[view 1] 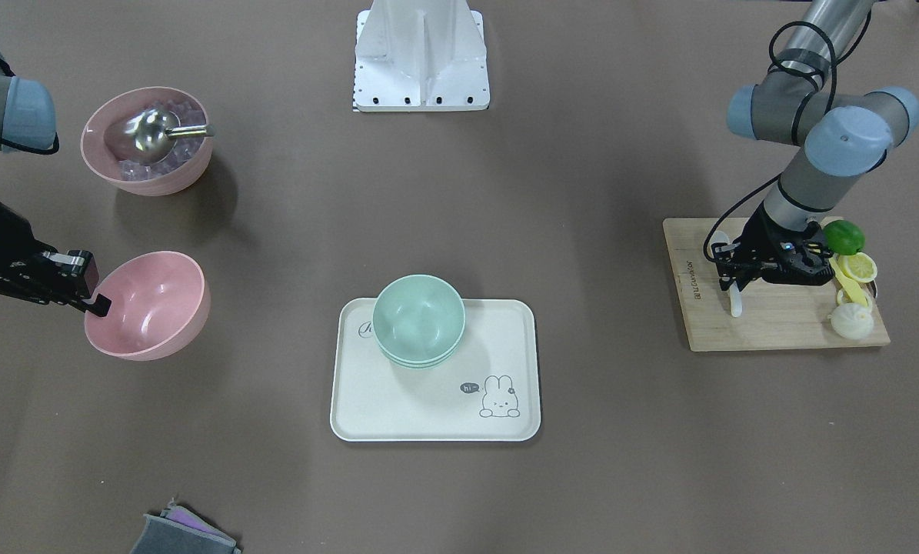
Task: Stack pink bowl on green and place spoon
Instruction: 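Carry the pink bowl toward the tray while the left gripper lifts the spoon, then lower the pink bowl into the green bowl and open the right gripper, then withdraw the right gripper while the left gripper carries the spoon toward the pink bowl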
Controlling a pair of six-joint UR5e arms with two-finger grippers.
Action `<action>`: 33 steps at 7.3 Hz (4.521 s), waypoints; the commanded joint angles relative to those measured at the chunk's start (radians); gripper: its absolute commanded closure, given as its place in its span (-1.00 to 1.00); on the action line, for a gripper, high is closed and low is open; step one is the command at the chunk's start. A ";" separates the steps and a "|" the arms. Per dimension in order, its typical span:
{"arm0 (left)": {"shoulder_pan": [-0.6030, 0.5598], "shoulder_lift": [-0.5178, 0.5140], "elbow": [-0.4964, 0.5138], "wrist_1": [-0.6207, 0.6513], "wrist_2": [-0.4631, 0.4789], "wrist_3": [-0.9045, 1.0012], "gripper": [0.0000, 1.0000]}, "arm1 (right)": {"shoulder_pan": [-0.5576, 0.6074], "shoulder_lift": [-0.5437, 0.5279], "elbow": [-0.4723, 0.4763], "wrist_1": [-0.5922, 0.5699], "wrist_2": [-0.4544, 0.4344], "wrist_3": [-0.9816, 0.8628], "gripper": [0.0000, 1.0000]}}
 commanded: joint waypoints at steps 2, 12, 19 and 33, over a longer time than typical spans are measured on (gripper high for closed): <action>0.000 0.009 -0.020 -0.009 -0.001 -0.001 1.00 | 0.000 0.000 0.000 0.000 0.000 0.000 1.00; -0.089 -0.273 -0.169 0.077 -0.095 -0.468 1.00 | -0.360 0.270 -0.038 0.020 -0.328 0.389 1.00; -0.090 -0.275 -0.084 -0.006 -0.095 -0.464 1.00 | -0.410 0.327 -0.210 0.235 -0.376 0.469 1.00; 0.033 -0.457 0.000 -0.020 0.051 -0.673 1.00 | -0.292 0.305 -0.235 0.201 -0.271 0.358 -1.00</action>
